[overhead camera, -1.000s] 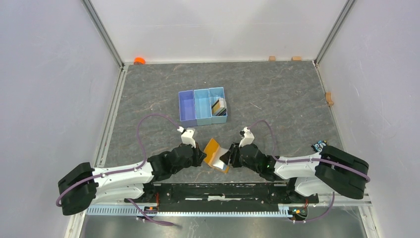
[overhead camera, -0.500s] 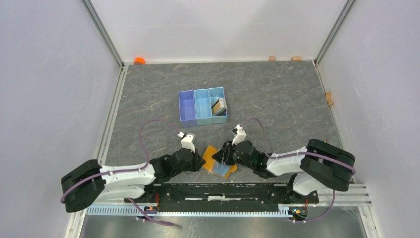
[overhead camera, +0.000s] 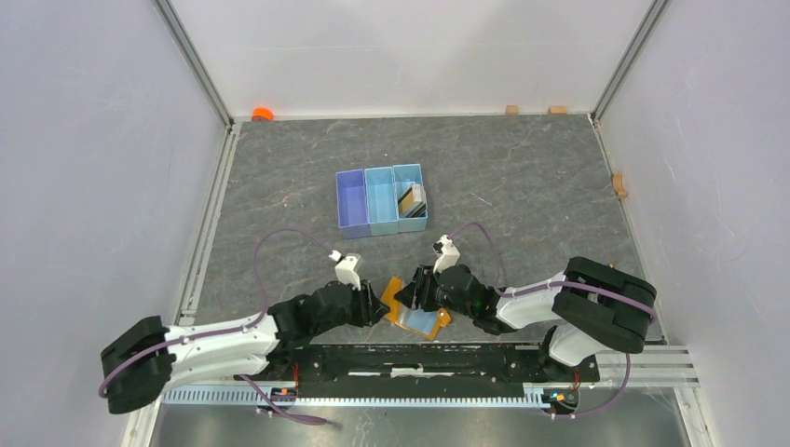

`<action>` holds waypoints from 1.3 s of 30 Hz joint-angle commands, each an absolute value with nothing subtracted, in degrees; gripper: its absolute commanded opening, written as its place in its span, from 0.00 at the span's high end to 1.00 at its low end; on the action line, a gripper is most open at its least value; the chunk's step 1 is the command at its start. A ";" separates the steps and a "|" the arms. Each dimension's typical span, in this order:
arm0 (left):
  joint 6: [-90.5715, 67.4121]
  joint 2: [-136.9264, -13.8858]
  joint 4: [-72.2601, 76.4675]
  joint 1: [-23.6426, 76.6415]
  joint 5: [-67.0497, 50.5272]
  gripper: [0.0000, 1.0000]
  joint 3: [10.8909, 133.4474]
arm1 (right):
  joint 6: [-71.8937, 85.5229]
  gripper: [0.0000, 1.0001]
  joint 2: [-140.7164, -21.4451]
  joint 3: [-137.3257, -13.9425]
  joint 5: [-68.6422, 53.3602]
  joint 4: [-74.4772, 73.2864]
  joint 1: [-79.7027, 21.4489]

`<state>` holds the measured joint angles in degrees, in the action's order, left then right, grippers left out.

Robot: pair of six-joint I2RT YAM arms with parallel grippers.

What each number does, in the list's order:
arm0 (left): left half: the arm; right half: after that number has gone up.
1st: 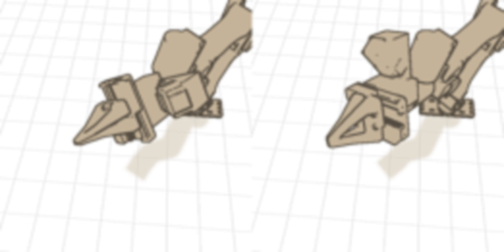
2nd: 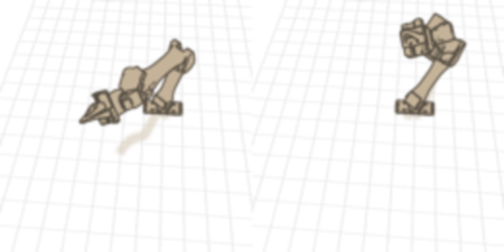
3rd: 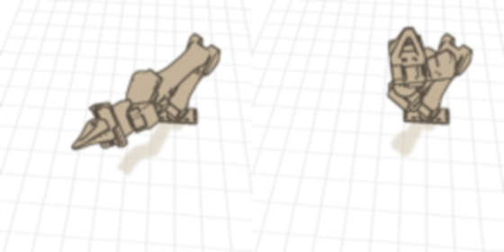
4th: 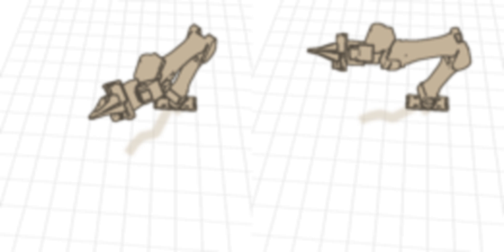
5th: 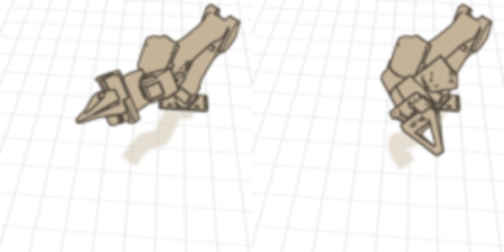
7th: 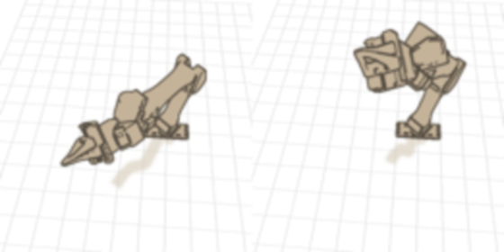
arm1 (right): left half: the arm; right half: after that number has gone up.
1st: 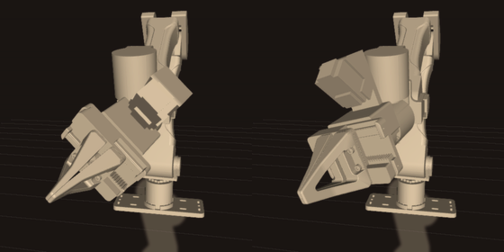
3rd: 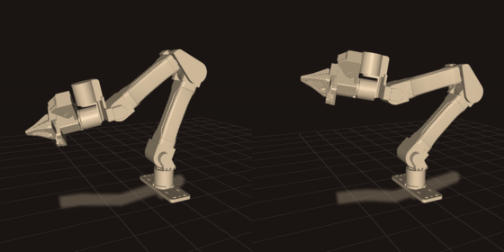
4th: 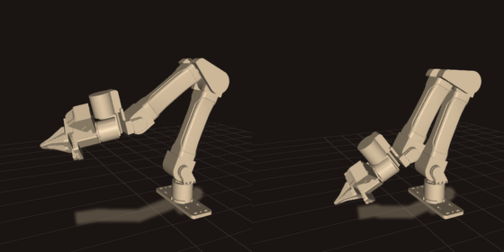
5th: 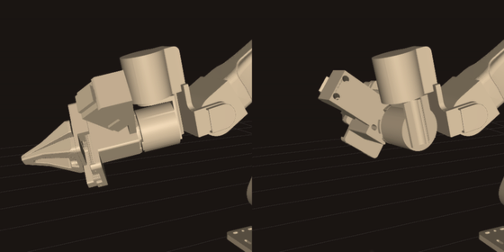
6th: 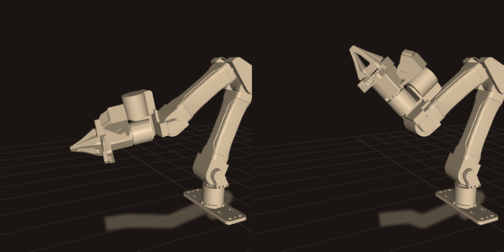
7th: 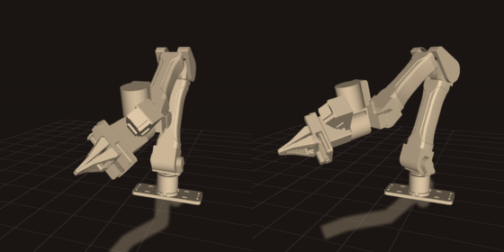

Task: Put the credit cards into the card holder
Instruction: Open the card holder at the center of the board.

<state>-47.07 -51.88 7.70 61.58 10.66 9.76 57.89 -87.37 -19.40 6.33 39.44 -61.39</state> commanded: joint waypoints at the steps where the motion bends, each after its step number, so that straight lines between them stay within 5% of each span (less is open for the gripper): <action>1: -47.02 -43.26 1.68 61.72 9.35 0.54 8.43 | 57.58 0.44 -88.27 -19.88 7.40 38.14 -61.28; 9: -46.45 -31.48 -1.98 61.71 5.54 0.28 6.62 | 57.40 0.35 -87.56 -19.87 6.98 38.43 -61.26; 18: -42.74 -43.03 -0.27 61.63 7.63 0.14 10.16 | 57.05 0.28 -86.29 -20.13 6.95 38.01 -61.26; 39: -47.89 -54.06 19.66 60.87 11.95 0.63 6.95 | 55.80 0.27 -79.29 -18.32 9.13 33.96 -62.94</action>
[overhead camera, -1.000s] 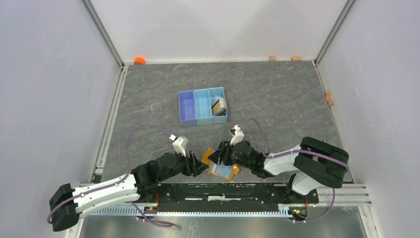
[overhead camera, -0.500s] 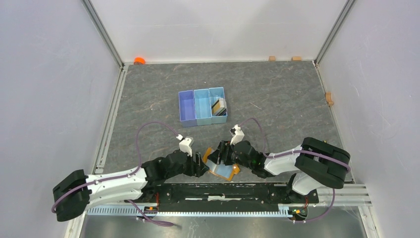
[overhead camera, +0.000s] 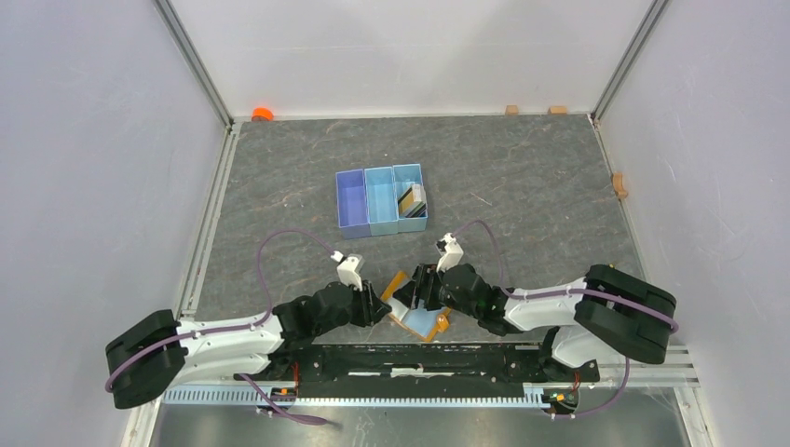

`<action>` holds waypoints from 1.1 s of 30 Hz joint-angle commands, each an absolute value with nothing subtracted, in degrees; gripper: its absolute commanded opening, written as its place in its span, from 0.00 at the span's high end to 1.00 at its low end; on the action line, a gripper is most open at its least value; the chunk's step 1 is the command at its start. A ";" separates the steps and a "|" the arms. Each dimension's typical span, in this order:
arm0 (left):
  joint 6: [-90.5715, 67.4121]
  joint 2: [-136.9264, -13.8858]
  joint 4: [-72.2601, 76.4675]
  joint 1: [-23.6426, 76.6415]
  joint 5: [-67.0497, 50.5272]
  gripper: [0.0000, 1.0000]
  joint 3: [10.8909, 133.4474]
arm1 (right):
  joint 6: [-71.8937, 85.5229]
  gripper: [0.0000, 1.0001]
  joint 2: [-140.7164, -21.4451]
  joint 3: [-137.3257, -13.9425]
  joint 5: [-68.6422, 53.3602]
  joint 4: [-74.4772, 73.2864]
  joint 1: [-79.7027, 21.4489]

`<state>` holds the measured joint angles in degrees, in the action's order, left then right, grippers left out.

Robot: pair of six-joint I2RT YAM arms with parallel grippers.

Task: Put the credit cards into the card holder
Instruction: Open the card holder at the center of the board.

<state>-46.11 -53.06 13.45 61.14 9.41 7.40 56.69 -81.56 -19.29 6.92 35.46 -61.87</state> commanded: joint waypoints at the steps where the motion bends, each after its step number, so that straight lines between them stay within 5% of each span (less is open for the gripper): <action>1: -48.03 -54.41 20.20 60.82 12.03 0.66 6.86 | 56.06 0.27 -78.89 -17.94 9.41 33.54 -63.20; 12: -49.56 -56.60 24.87 60.67 12.72 0.98 5.02 | 58.89 0.27 -68.80 -12.63 15.18 24.58 -68.05; 33: -57.27 -48.54 19.02 60.69 20.87 0.98 0.81 | 64.47 0.31 -56.71 -8.55 17.25 13.61 -78.05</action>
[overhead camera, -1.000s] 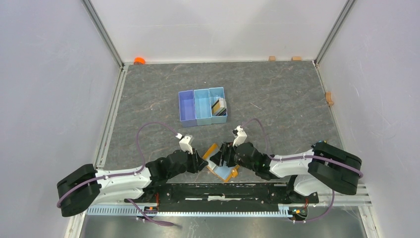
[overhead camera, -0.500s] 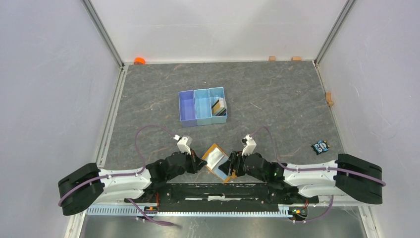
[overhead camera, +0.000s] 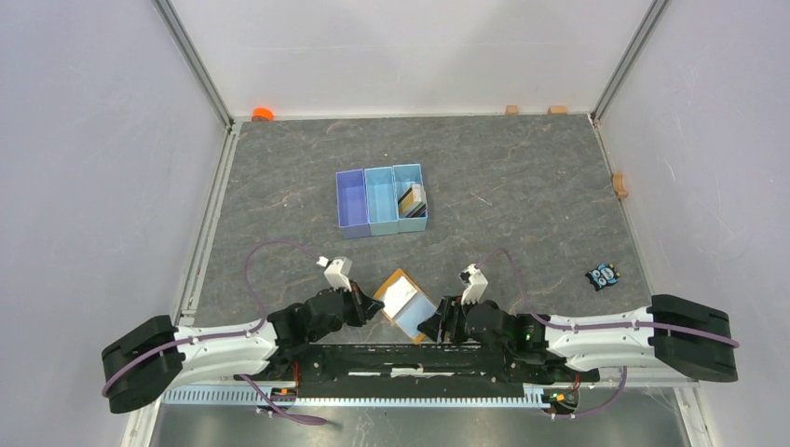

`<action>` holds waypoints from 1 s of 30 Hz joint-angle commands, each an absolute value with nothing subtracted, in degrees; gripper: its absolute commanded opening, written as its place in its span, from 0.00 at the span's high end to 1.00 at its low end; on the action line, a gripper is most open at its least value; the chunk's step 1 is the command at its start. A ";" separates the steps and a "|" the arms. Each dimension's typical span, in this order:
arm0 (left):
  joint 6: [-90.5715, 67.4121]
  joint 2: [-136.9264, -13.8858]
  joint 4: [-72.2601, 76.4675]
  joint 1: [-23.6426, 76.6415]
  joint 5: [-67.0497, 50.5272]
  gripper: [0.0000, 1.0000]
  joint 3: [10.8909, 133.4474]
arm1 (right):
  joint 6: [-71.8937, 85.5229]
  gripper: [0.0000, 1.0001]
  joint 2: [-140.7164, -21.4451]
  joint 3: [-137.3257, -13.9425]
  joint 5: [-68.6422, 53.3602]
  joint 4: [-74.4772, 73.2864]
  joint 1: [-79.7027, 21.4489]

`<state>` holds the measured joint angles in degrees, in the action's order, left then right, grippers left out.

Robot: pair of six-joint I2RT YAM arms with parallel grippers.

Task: Put the credit cards into the card holder
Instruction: Open the card holder at the center of the board.

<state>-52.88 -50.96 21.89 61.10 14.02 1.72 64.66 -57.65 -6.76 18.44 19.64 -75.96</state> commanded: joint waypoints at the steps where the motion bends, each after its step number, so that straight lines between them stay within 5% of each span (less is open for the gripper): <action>1: -57.74 -47.84 18.31 60.73 21.39 0.98 0.58 | 64.49 0.32 -56.21 -9.42 17.71 11.34 -78.45; 15: -59.62 -39.97 12.30 60.69 24.71 0.98 0.09 | 65.52 0.35 -51.14 -15.43 28.89 3.85 -79.86; 30: -68.83 -37.80 14.48 60.72 21.84 0.98 -3.01 | 72.26 0.30 -58.09 -4.69 33.80 30.37 -78.41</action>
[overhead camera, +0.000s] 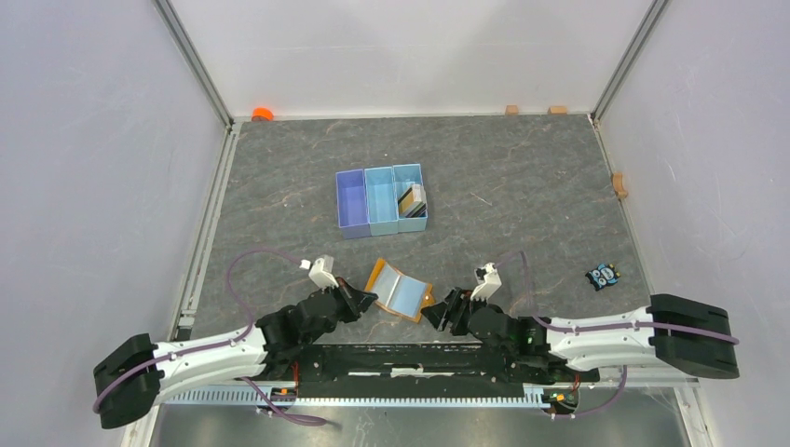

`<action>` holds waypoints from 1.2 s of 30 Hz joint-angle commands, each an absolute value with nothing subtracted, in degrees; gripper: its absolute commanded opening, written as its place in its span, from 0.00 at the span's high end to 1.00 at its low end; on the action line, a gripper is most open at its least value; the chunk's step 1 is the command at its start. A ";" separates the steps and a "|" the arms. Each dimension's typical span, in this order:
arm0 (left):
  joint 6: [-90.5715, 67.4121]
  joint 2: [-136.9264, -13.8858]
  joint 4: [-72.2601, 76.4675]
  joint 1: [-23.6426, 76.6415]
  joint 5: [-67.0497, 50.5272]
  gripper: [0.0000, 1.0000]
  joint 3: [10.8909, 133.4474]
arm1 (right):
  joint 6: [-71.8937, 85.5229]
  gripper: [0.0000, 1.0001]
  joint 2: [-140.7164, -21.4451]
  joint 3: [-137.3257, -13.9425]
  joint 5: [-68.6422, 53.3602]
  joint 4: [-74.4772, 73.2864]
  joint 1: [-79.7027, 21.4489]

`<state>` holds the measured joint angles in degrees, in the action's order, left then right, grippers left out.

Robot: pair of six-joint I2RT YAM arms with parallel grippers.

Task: Put the credit cards into the card holder
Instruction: Open the card holder at the center of the board.

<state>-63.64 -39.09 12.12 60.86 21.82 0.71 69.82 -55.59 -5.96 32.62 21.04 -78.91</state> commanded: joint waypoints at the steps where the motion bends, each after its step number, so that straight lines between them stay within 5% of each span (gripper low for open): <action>1: -69.52 -37.52 14.56 60.71 21.75 0.98 -3.41 | 72.31 0.30 -59.00 -4.39 33.58 31.78 -78.37; 21: -73.77 -31.55 12.04 60.71 19.42 0.98 -5.11 | 69.70 0.36 -76.16 -4.14 25.82 58.17 -72.57; 32: -71.68 -33.81 12.77 60.72 15.88 0.96 -5.18 | 67.42 0.74 -77.04 -3.42 23.81 60.12 -68.96; 36: -68.94 -35.02 13.78 60.71 12.63 0.79 -4.78 | 66.18 0.91 -75.41 -2.12 22.92 60.09 -68.40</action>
